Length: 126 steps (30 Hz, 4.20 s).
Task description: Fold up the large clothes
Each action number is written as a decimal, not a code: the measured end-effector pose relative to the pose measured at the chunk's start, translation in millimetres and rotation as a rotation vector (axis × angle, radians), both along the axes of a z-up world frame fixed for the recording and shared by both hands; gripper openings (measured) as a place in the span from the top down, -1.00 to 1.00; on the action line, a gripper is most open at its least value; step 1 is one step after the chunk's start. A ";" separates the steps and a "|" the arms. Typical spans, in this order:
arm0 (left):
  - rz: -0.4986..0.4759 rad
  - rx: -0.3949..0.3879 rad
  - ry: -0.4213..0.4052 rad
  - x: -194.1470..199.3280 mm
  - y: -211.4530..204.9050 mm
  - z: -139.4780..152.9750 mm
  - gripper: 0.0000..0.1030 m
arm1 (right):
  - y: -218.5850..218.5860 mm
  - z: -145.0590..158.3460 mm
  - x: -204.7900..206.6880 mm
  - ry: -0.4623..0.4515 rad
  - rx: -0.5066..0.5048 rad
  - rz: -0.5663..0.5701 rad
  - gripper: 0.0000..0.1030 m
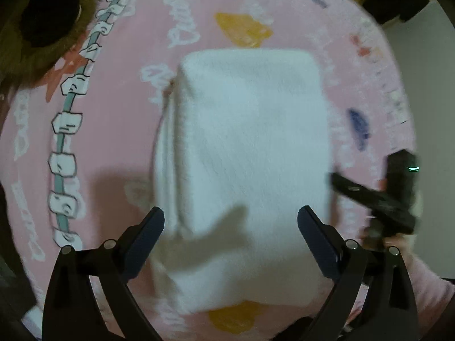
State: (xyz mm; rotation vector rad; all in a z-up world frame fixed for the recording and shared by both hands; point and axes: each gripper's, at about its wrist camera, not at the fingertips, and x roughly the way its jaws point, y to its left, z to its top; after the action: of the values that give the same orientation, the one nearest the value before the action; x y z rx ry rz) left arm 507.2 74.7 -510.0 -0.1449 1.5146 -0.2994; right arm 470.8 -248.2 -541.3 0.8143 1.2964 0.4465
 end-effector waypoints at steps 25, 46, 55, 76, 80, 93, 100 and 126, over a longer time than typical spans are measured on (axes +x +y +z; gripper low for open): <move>-0.081 -0.385 0.344 28.1 79.4 -146.9 -0.87 | 14.3 -59.1 16.0 0.126 0.312 0.107 -0.88; 0.091 -0.427 0.261 13.3 96.5 -119.0 0.36 | 74.9 -20.2 -0.9 0.108 0.309 -0.058 -0.28; 0.083 -0.457 0.203 -7.0 112.7 -81.6 0.38 | 73.5 13.0 -23.2 0.084 0.382 -0.082 -0.22; -0.196 -0.430 0.065 -66.2 -3.3 117.5 0.44 | -64.1 169.6 -135.6 -0.139 0.427 -0.142 -0.21; -0.309 -0.400 0.005 -98.9 -135.1 183.5 0.44 | -151.0 219.0 -180.5 -0.231 0.464 -0.224 -0.21; -0.694 -0.436 -0.016 -217.5 -579.7 246.9 0.43 | -543.8 265.7 -368.1 -0.362 0.470 -0.537 -0.21; -0.807 -0.386 0.114 -262.8 -783.6 119.1 0.46 | -721.9 141.2 -437.8 -0.282 0.363 -0.693 -0.21; -0.776 -0.256 0.062 -260.7 -892.8 98.5 0.70 | -736.7 113.2 -467.6 -0.165 -0.125 -0.447 0.22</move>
State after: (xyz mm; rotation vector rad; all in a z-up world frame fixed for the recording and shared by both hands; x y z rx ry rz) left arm 246.4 -818.1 -411.4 0.2453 1.5379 -1.1161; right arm 3.2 -984.9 -428.1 0.9109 0.9434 0.0717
